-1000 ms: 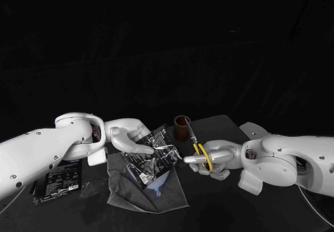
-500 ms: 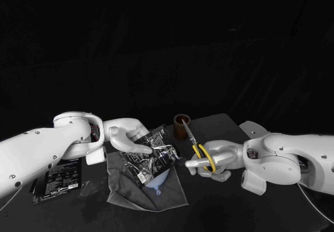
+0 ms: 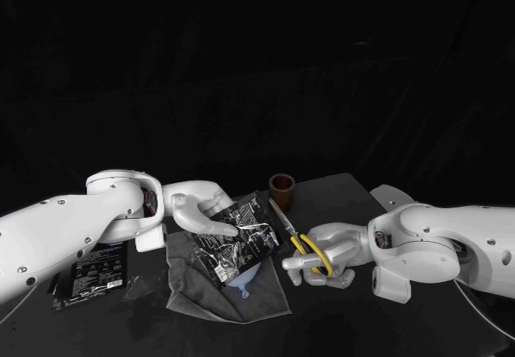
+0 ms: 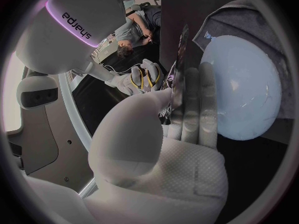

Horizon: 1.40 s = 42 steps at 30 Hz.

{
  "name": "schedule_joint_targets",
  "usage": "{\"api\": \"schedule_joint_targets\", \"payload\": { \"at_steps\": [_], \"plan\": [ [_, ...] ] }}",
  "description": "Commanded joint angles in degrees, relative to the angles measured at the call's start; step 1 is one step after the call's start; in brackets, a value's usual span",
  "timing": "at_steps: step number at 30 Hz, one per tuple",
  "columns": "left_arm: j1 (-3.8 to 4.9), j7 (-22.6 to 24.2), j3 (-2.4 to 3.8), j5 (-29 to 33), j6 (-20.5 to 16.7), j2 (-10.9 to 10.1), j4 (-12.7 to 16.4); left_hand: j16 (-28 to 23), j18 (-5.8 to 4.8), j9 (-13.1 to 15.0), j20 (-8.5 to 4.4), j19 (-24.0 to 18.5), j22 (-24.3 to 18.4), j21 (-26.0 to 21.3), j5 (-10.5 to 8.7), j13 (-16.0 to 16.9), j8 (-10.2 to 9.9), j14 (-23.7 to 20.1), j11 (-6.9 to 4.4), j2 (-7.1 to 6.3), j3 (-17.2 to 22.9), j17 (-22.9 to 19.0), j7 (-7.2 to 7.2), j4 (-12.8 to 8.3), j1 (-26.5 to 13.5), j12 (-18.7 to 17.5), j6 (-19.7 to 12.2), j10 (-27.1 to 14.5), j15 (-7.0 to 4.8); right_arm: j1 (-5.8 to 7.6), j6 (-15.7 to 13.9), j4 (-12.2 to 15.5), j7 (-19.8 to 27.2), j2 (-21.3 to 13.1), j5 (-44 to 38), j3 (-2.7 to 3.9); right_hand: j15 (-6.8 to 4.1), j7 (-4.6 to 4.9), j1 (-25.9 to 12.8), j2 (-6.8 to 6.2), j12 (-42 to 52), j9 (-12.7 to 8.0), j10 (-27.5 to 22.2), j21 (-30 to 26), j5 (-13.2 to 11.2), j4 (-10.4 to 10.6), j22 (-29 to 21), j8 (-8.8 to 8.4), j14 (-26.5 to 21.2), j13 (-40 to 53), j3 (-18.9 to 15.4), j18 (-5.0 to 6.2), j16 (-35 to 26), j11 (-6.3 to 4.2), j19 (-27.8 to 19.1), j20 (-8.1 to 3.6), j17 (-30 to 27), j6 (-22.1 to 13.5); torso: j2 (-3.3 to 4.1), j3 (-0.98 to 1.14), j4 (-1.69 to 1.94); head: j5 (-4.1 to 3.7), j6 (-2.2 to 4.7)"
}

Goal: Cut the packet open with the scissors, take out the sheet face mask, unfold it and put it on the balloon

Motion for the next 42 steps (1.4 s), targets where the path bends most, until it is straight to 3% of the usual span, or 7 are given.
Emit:
{"api": "schedule_joint_targets", "payload": {
  "at_steps": [1,20,27,28,29,34,42],
  "plan": [
    [0.11,0.5,0.06,-0.1,0.7,0.1,0.5,0.3,0.61,5.1,-0.15,-0.3,0.1,0.3,0.25,0.1,0.4,-0.1,-0.3,0.13,1.7,0.1,-0.12,-1.5,0.3,-0.2,0.3,0.2,-0.26,-0.05,2.3,-0.3,-2.5,0.5,-2.4,0.01,0.15,0.13,-1.0,-0.03,58.0,0.2,14.6,0.3,-0.2,0.3,12.0,-0.16,6.1,15.2,-1.1,-0.34,0.2,-1.54,1.1,0.14,15.1,0.4,0.03,0.01,-0.08,0.09,-0.08],
    [0.18,0.9,0.1,-0.6,0.1,0.0,1.7,0.3,0.62,5.2,-0.15,-0.4,0.1,0.4,0.25,0.1,0.4,-0.2,-0.33,0.08,1.8,0.2,-0.16,-1.5,0.3,-0.3,0.3,0.2,-0.27,-0.25,1.0,-2.4,-5.2,2.2,-4.2,0.0,0.26,0.38,-3.4,1.13,58.0,1.0,14.6,0.1,-0.2,0.3,12.0,-0.59,6.1,15.2,-6.1,-0.31,0.2,-1.36,1.0,0.17,15.1,-0.7,0.0,-0.06,0.0,-0.09,-0.37],
    [0.2,0.9,0.1,-0.7,0.2,0.0,1.9,0.3,0.62,5.2,-0.15,-0.4,0.1,0.4,0.25,0.1,0.4,-0.2,-0.33,0.08,1.8,0.2,-0.16,-1.5,0.3,-0.3,0.3,0.2,-0.27,-0.31,0.3,-1.9,-4.9,2.3,-5.3,0.0,1.46,1.86,-4.0,1.97,56.6,0.2,14.2,-4.1,-0.3,0.3,10.6,-3.76,6.1,14.5,-12.2,0.57,0.2,0.15,-1.3,1.13,15.1,-4.8,-0.04,-0.04,-0.06,0.06,-0.4],
    [0.2,0.9,0.1,-0.7,0.3,-0.1,1.9,0.3,0.62,5.2,-0.15,-0.4,0.1,0.4,0.25,0.1,0.4,-0.2,-0.33,0.08,1.8,0.2,-0.16,-1.5,0.3,-0.3,0.3,0.2,-0.27,-0.31,0.1,-1.8,-4.7,2.3,-5.4,0.0,1.83,2.44,-3.9,1.81,52.8,-0.4,13.0,-6.3,-0.2,0.5,9.9,-4.68,5.9,12.6,-14.2,1.03,0.0,0.46,-2.4,1.43,14.5,-5.8,-0.03,-0.03,-0.05,0.06,-0.4],
    [0.21,0.9,0.1,-0.7,0.3,0.0,1.9,0.3,0.62,5.2,-0.15,-0.4,0.1,0.4,0.25,0.1,0.4,-0.2,-0.33,0.08,1.8,0.2,-0.16,-1.5,0.3,-0.3,0.3,0.2,-0.27,-0.31,-0.3,-1.7,-4.4,2.3,-5.6,0.0,2.12,2.77,-3.5,1.6,35.8,-1.0,7.1,-9.0,-0.2,0.5,9.0,-5.57,5.3,4.1,-16.8,1.59,-1.1,0.9,-3.9,1.74,12.4,-6.6,-0.04,-0.02,-0.03,0.08,-0.38],
    [0.23,0.8,0.1,-0.7,0.6,-0.1,1.8,0.3,0.62,5.2,-0.15,-0.4,0.1,0.4,0.25,0.1,0.4,-0.2,-0.33,0.08,1.8,0.2,-0.16,-1.5,0.3,-0.3,0.3,0.2,-0.27,-0.32,-1.5,-1.3,-3.4,2.0,-5.9,0.0,3.28,4.13,-2.6,0.92,-5.0,-3.7,-4.6,-12.0,0.1,0.8,7.8,-7.96,3.9,-20.7,-19.4,2.13,-4.0,2.33,-5.2,2.89,7.4,-7.8,-0.06,0.0,-0.03,0.07,-0.28],
    [0.25,0.7,0.09,-0.7,0.7,-0.1,1.8,0.3,0.63,5.2,-0.16,-0.4,0.2,0.4,0.25,0.2,0.3,-0.2,-0.36,0.05,1.8,0.3,-0.18,-1.5,0.3,-0.3,0.4,0.2,-0.29,-0.32,-1.5,-0.8,-2.8,1.3,-6.5,0.0,3.68,4.73,-2.3,0.62,-13.7,-5.5,-4.8,-12.4,-0.2,0.6,7.7,-8.56,3.6,-28.8,-19.4,2.16,-4.9,2.77,-5.2,3.34,5.8,-7.1,-0.01,-0.02,-0.04,0.07,-0.26]
  ]
}}
